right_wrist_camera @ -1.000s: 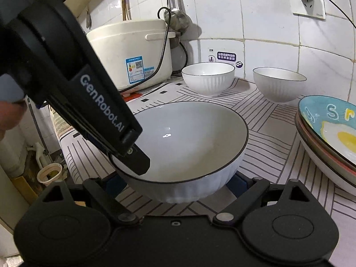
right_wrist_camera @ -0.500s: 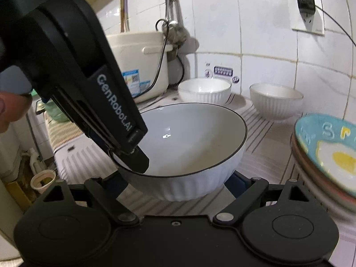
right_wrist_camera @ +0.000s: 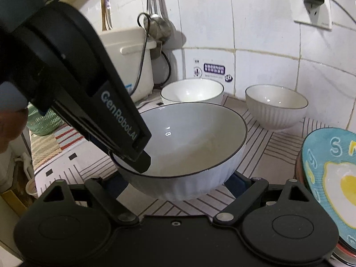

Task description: Organize plates and bowls

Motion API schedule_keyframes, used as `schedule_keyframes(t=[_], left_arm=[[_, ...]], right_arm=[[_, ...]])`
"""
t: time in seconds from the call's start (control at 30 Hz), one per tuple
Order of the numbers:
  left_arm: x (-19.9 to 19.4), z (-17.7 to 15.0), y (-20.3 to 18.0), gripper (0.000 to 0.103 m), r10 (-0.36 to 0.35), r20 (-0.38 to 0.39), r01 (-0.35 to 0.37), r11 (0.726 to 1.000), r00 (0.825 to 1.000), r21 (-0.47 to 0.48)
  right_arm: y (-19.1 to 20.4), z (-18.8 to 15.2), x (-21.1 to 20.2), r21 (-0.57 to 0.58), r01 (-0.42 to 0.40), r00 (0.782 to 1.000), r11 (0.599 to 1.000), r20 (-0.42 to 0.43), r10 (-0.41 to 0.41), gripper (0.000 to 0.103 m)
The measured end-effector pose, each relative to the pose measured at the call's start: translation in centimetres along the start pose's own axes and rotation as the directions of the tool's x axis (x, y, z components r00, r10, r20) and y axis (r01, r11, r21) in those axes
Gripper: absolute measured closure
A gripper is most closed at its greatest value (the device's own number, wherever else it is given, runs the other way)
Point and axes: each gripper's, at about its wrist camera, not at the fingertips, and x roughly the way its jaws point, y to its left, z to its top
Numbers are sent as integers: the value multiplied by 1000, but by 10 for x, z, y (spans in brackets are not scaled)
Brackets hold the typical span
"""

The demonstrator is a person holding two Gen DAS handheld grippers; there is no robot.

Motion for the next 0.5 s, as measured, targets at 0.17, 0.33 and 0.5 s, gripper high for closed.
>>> schedule_keyframes(t=[0.17, 0.33, 0.5], left_arm=[[15, 6, 2, 83, -6, -19, 5, 1000, 1000, -29], [23, 9, 0, 83, -20, -47, 18, 998, 999, -52], [22, 10, 6, 83, -55, -51, 49, 992, 997, -114]], right_arm=[[1, -4, 13, -1, 28, 999, 1000, -29, -28, 9], [-2, -3, 19, 24, 34, 998, 999, -60, -32, 9], [-3, -2, 19, 19, 29, 991, 999, -133, -26, 8]])
